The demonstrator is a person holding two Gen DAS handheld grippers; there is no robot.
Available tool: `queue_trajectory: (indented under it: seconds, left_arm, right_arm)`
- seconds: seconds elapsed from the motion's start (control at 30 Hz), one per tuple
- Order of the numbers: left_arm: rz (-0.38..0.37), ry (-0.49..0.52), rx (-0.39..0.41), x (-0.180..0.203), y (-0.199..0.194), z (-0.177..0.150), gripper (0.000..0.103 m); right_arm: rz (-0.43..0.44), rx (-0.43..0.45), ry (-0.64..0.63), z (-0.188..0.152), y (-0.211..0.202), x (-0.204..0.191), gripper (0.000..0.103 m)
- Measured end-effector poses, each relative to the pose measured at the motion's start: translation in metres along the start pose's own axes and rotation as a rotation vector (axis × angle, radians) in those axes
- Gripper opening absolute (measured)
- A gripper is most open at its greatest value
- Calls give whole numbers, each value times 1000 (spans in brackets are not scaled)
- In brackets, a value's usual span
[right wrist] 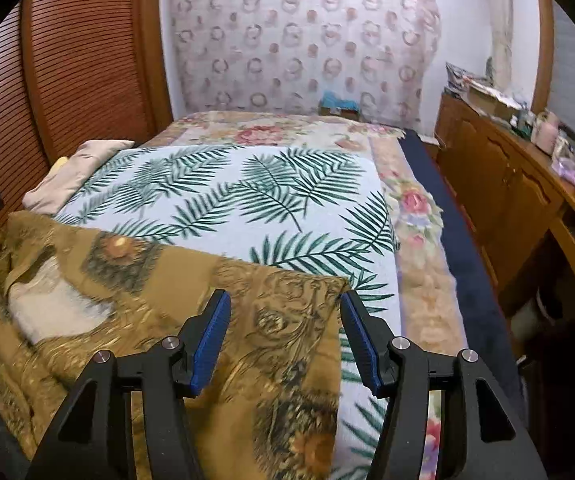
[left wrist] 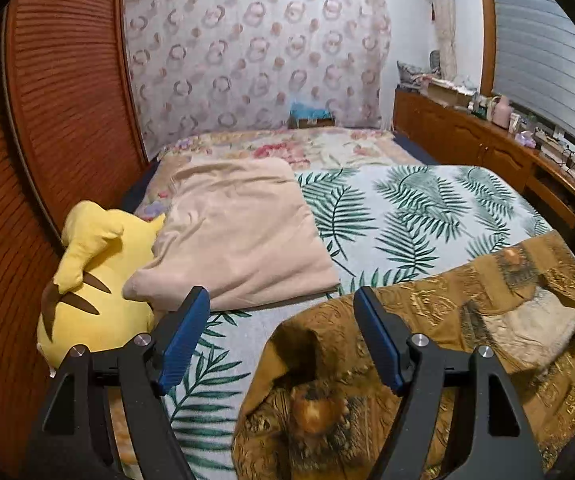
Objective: Fold small clothes
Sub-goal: 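Open both tools to release the folded hem, then close both tools on the folded edge of the shirt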
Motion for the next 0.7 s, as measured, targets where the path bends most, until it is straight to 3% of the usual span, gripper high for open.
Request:
queue_trajectory:
  seconds: [0.37, 0.7]
  left_arm:
    - [-22, -43, -136, -15, 42, -23, 75]
    - [-46, -77, -184, -22, 57, -36, 75]
  right_arm:
    - [4, -92, -4, 3, 42, -4, 59]
    - [8, -120, -11, 2, 57, -5, 62]
Point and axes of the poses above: each gripper's, at about its wrist camera, not at the fingertips, and y roughly the way its jaws point, x to its right, z to its top, the point moved 6 cm from there along y, roughly the way its jaws point, and after that the axes turned 15 degrees about -z, right-handed, at the moved point
